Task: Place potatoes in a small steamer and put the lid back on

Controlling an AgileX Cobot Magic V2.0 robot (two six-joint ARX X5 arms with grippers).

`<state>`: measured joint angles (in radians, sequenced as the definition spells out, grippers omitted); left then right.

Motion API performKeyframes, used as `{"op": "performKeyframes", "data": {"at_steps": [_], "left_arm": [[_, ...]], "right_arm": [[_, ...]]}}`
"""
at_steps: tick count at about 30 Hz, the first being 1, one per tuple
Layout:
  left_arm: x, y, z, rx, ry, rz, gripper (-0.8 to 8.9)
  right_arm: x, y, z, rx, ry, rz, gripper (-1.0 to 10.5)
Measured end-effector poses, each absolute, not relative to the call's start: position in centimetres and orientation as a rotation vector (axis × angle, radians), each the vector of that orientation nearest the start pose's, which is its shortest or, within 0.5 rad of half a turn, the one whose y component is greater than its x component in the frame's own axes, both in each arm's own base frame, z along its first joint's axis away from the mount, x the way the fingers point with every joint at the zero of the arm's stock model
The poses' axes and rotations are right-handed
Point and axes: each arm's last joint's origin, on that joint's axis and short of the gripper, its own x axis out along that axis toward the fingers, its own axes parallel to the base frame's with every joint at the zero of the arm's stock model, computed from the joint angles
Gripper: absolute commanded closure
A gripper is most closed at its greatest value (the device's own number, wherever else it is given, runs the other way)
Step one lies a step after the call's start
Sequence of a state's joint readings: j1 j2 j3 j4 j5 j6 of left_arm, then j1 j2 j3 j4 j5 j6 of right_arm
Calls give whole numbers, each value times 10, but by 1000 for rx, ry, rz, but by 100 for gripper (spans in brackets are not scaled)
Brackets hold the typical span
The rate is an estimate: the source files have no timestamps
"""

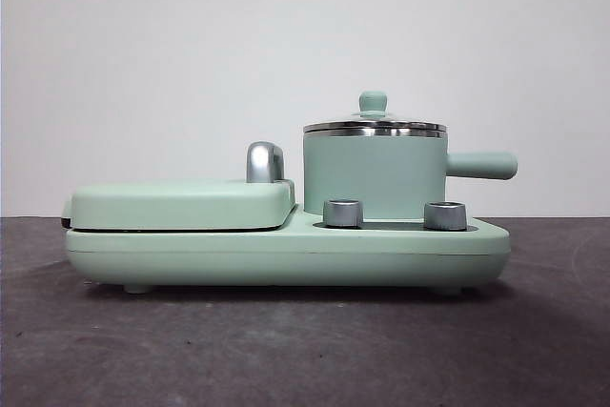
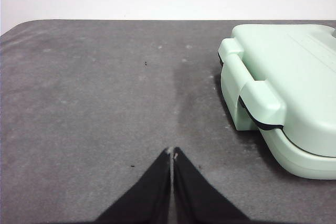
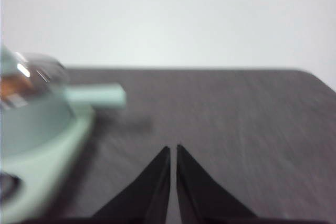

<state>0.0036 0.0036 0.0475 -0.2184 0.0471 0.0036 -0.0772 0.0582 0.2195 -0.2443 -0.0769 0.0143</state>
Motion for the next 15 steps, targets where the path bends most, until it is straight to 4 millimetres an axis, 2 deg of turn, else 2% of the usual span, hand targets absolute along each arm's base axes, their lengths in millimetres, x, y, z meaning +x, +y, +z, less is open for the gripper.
{"op": "performKeyframes", "data": {"at_steps": [3,5,12,15], "left_arm": [[93,-1,158,-1,174,-44,808],[93,-1,158,-1,174,-44,808],[93,-1,158,-1,174,-43,808],[93,-1,158,-1,174,-43,808]], "right_arm": [[91,-6,181,2,151,-57,929],[93,-7,170,-5,173,-72,929],[95,-5,153,-10,166,-52,929],[95,-4,153,-9,166,-43,929]]}}
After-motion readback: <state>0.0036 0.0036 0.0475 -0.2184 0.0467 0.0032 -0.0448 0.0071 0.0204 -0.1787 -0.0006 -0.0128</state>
